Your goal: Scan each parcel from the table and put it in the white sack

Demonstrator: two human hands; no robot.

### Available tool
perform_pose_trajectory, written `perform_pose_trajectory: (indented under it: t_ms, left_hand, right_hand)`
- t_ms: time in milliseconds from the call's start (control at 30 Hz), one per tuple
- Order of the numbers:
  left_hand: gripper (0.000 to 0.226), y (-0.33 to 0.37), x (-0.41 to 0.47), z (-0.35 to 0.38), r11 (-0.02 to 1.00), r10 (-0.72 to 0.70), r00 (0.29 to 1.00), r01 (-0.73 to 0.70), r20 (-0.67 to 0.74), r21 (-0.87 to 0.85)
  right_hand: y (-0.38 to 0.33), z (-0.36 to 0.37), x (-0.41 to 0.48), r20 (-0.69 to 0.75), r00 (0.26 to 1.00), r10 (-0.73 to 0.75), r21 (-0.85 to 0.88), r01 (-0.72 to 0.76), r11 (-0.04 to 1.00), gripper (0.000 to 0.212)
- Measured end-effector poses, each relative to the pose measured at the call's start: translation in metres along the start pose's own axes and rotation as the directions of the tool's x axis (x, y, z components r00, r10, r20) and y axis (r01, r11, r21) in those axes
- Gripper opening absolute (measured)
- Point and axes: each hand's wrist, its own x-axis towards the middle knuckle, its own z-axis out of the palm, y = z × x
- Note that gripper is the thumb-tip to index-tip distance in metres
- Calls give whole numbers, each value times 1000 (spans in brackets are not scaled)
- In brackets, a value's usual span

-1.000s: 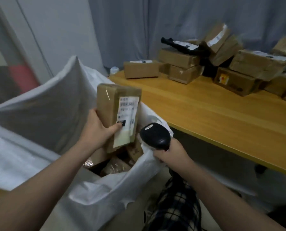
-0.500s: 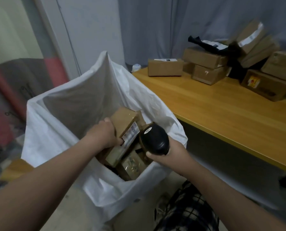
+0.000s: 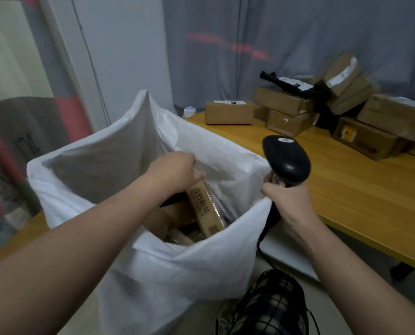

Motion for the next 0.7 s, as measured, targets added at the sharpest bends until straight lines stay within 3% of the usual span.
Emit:
perform_pose_trajectory:
  t_ms: [67, 167, 200, 300, 500, 700]
  left_hand:
    - [48, 6, 7, -11, 999, 26, 998, -28, -58, -37]
    - [52, 12, 12, -14, 997, 35, 999, -36, -16, -67]
    - [53, 14, 12, -12, 997, 40, 999, -40, 1, -70]
    - [52, 22, 14, -9, 996, 67, 998, -66, 15, -67]
    - [49, 43, 36, 2, 989, 107, 994, -106, 3, -102]
    - [47, 71, 101, 11, 978, 151, 987, -156, -46, -139]
  right_hand:
    - [-4, -9, 0, -77, 997, 17, 85, -11, 996, 29]
    - [11, -20, -9, 83, 992, 100, -170, -85, 982, 29]
    - [12, -23, -8, 88, 989, 123, -178, -105, 978, 30]
    - [7, -27, -4, -7, 995, 101, -46, -101, 994, 29]
    - [11, -25, 6, 107, 978, 181, -160, -163, 974, 14]
    - [-4, -46, 61, 52, 987, 154, -111, -148, 983, 13]
